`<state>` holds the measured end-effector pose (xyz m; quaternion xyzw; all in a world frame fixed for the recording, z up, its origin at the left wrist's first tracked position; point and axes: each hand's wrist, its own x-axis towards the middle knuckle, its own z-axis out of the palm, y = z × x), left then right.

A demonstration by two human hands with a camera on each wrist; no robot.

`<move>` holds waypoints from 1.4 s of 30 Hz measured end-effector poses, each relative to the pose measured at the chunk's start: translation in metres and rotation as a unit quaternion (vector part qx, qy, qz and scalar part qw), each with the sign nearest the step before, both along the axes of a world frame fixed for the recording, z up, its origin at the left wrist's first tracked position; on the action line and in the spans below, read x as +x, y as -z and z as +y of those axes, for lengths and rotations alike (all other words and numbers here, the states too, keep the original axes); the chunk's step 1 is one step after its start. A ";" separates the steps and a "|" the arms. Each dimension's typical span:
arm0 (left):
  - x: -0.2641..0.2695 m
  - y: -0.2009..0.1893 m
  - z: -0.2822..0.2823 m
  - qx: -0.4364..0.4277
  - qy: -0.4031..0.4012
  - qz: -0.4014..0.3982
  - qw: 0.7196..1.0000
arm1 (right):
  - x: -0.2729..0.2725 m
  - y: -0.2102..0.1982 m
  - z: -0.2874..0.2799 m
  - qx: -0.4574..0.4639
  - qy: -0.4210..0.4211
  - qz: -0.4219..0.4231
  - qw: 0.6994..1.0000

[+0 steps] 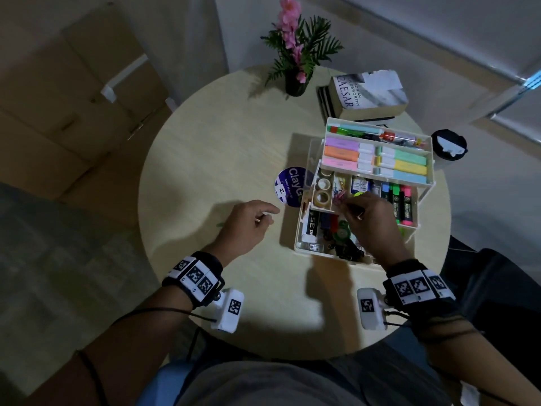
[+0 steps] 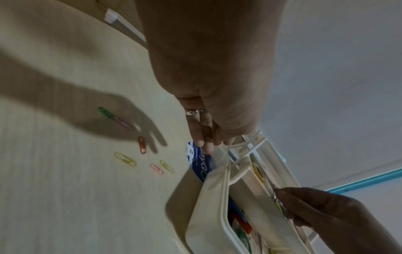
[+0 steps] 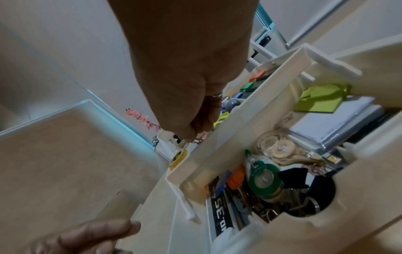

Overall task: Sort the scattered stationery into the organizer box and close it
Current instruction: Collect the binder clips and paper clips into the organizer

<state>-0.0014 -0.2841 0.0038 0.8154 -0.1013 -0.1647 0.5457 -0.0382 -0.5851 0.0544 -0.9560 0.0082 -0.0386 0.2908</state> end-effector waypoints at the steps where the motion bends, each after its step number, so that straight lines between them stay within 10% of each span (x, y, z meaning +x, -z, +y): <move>1: -0.001 0.002 0.003 0.002 0.000 -0.006 1.000 | 0.002 0.001 0.000 0.001 0.005 0.000 1.000; 9: 0.005 0.019 0.057 0.246 0.011 -0.095 0.964 | 0.000 -0.003 0.029 0.022 0.030 -0.022 0.999; 13: -0.006 0.038 0.105 0.370 0.062 0.011 0.927 | -0.012 -0.012 0.099 0.076 -0.052 0.013 0.996; 22: 0.000 0.046 0.127 0.295 0.091 -0.010 0.951 | -0.005 0.061 0.206 0.011 0.048 0.239 0.970; 31: 0.022 0.046 0.098 0.287 0.182 -0.051 0.939 | -0.010 0.094 0.244 -0.134 -0.014 0.160 0.978; 42: 0.048 0.045 0.085 0.308 0.286 -0.077 0.904 | 0.004 0.097 0.230 -0.024 0.012 0.126 0.992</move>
